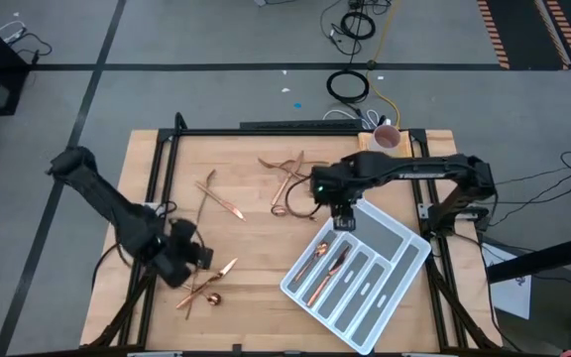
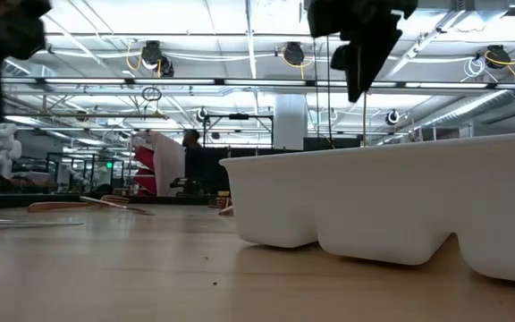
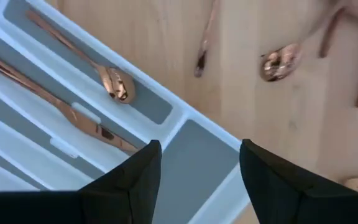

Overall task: Sort silverware
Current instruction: Put the gold fork into the cutlery tray

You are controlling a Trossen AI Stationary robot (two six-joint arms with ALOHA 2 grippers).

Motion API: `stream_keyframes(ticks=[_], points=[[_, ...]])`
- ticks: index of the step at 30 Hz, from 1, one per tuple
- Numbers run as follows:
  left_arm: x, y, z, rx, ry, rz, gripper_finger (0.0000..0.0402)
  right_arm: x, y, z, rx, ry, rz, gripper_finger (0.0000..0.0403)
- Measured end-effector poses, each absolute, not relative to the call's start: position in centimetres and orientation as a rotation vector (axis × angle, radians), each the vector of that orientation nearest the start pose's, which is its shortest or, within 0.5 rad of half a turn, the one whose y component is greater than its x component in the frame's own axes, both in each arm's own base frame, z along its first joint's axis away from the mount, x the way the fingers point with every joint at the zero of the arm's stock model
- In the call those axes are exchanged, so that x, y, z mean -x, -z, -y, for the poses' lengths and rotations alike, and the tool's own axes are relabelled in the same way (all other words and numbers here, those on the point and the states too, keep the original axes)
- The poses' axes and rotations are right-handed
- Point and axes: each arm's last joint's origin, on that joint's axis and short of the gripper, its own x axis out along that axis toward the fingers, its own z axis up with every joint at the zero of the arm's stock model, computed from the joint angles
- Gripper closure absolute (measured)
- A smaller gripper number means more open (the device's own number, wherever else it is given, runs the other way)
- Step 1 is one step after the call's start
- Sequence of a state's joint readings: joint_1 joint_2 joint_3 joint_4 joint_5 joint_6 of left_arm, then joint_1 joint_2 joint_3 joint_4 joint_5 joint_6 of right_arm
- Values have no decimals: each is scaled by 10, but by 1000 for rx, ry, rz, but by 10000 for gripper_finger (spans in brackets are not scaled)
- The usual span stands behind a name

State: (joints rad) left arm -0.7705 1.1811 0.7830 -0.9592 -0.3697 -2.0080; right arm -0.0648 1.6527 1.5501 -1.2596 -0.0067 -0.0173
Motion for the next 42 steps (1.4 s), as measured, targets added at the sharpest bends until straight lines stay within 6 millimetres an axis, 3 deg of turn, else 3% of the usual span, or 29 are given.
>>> stream_keyframes(ticks=[8, 14, 18, 27, 37, 42], points=[[-145, -184, 165, 1128, -853, -1008, 392, -274, -352, 40, -94, 135, -1175, 199], [-142, -188, 164, 1058, -885, -1120, 366, -254, -370, 44, -96, 155, -1099, 199], [-132, -198, 159, 968, -943, -1287, 362, -249, -374, 46, -87, 158, -1084, 200], [-139, -199, 170, 907, -686, -1320, 354, -249, -374, 48, -89, 161, -1084, 200], [-143, -199, 171, 885, -672, -1182, 265, -249, -374, 47, -108, 170, -1083, 200], [-138, -191, 167, 918, -742, -1233, 243, -249, -374, 47, -117, 175, -1082, 200]])
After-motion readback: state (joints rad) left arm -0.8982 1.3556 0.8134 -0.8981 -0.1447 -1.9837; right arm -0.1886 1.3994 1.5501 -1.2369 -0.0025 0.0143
